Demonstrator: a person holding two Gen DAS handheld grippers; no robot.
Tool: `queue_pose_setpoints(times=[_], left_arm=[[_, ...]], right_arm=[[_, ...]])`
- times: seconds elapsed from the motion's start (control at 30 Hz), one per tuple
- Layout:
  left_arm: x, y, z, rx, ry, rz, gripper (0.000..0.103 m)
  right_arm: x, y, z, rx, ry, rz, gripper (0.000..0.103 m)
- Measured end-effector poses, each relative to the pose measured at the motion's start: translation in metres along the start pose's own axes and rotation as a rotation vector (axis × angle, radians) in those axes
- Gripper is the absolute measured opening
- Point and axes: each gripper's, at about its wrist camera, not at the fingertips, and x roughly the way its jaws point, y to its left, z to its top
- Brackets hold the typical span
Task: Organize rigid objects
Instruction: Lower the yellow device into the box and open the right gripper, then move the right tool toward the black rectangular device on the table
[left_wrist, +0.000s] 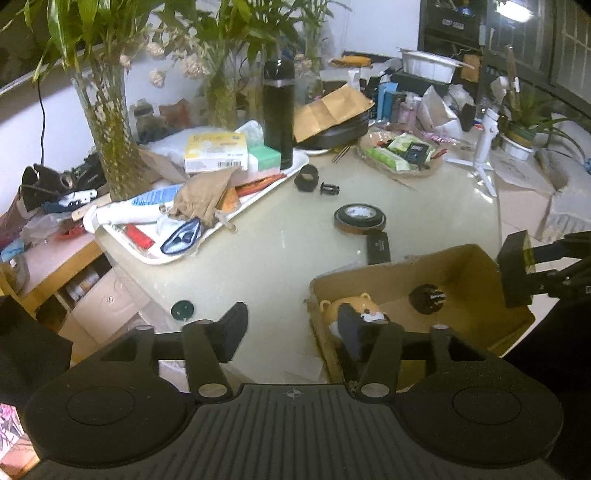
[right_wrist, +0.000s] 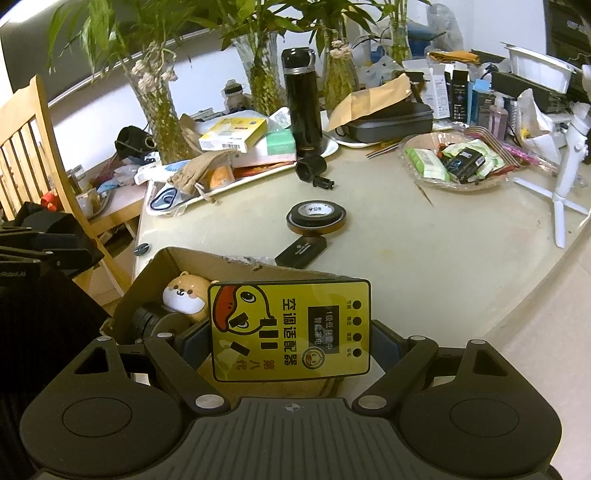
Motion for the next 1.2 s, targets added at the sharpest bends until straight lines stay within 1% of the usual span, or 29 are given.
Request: queue_pose_setpoints(times=[0.1,0.27,0.4,0.47,0.53,0.57,0.67,0.7,0.77,0.8,1.0,1.2], left_arm=[[-0.002,-0.001,0.000,0.007,-0.024,-0.013,0.055],[-0.001,0.004,-0.001,-0.014,-0.021,-0.015,0.055],[-0.001,0.007,-0.002,-0.036,-0.019,-0.013,0.055],[0.000,0.008,-0.002,-0.039,-0.015,-0.011,0.055],[0.000,0.007,-0.002,-0.035,-0.011,-0.009,0.055],[0.000,0.007,-0.002,-0.032,-0.011,-0.008,0.055],[0.001,0.006,-0.002,-0.029,-0.009,-0.006,0.058],[0.001,0.006,-0.002,-0.029,-0.008,-0.005,0.059],[0.001,0.006,-0.002,-0.030,-0.011,-0.004,0.064],[0.001,0.006,-0.002,-0.030,-0.015,-0.003,0.065],[0.003,0.003,-0.002,-0.015,-0.008,0.000,0.065],[0.004,0.002,-0.002,-0.004,-0.001,0.003,0.065]], right_arm=[[0.004,0.005,0.001,0.000,0.015,0.006,0.088],[0.007,0.015,0.006,0.005,0.033,0.003,0.088],[0.008,0.022,0.013,0.027,0.034,0.018,0.088],[0.012,0.025,0.015,0.028,0.059,0.011,0.089],[0.015,0.026,0.014,0.023,0.073,-0.002,0.098],[0.016,0.027,0.013,0.021,0.074,-0.007,0.099],[0.015,0.027,0.011,0.018,0.076,-0.011,0.101],[0.013,0.026,0.010,0.017,0.075,-0.011,0.103],[0.011,0.024,0.008,0.013,0.072,-0.014,0.103],[0.010,0.023,0.008,0.011,0.074,-0.016,0.103],[0.007,0.014,0.000,0.021,0.083,-0.040,0.103],[0.009,0.007,-0.005,0.054,0.083,-0.042,0.103]])
